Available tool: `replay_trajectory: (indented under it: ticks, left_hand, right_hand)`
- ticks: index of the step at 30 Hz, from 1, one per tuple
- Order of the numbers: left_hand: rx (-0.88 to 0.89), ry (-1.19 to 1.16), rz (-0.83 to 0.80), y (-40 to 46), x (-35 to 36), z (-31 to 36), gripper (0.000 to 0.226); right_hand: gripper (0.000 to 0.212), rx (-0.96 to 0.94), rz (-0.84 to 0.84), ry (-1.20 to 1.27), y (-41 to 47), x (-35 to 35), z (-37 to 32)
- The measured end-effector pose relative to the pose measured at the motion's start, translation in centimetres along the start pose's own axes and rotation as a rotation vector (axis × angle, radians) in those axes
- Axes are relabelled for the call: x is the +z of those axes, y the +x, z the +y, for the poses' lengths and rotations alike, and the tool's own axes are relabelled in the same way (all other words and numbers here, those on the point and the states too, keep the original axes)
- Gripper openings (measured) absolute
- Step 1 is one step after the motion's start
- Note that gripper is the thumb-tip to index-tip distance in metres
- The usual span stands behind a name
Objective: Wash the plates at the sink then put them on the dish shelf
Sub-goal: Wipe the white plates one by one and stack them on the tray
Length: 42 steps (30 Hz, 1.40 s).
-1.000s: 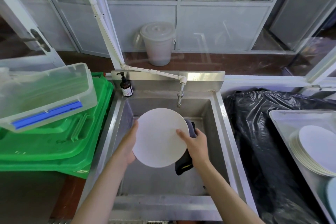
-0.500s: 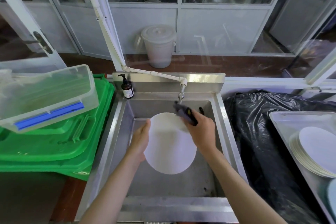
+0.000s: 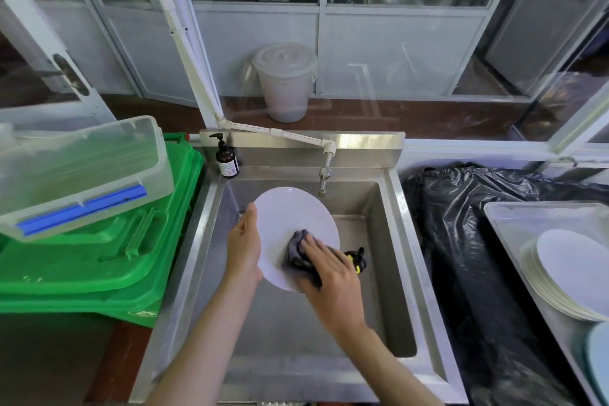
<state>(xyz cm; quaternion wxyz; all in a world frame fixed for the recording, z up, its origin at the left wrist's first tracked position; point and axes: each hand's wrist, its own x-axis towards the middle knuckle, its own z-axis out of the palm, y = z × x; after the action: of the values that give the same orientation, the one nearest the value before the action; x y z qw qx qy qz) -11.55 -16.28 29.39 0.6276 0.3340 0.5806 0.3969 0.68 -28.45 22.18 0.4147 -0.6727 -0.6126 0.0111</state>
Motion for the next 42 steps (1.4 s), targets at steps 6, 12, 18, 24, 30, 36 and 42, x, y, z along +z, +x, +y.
replay_trajectory:
  ticks: [6,12,18,24,30,36,42]
  left_hand:
    - [-0.065,-0.072,0.028,-0.2,0.2,-0.5,0.054]
    - [-0.062,0.133,-0.063,-2.5,1.7,-1.9,0.039]
    - [-0.248,-0.005,-0.214,-1.5,3.8,-2.0,0.046]
    - [-0.450,-0.032,-0.266,-0.7,5.7,-2.8,0.065]
    - [-0.348,0.046,-0.155,-1.0,9.5,-3.6,0.035]
    - [-0.327,0.128,-0.238,-2.6,15.3,-5.3,0.035]
    - [-0.356,0.174,-0.309,-4.0,22.3,-7.4,0.047]
  right_hand:
    - [0.053,-0.081,-0.096,-0.018,-0.6,0.0,-0.8]
    - [0.060,0.264,0.018,-0.064,4.9,-0.3,1.9]
    - [0.052,0.012,-0.038,-0.029,4.8,0.1,1.2]
    - [0.040,-0.140,-0.229,0.033,2.3,-3.8,2.3]
    - [0.044,-0.161,-0.441,0.062,-2.3,-9.3,6.9]
    - [0.032,0.123,-0.360,-0.051,-6.5,-16.2,13.1]
    - [0.016,0.835,0.188,0.340,-7.5,-23.5,17.7]
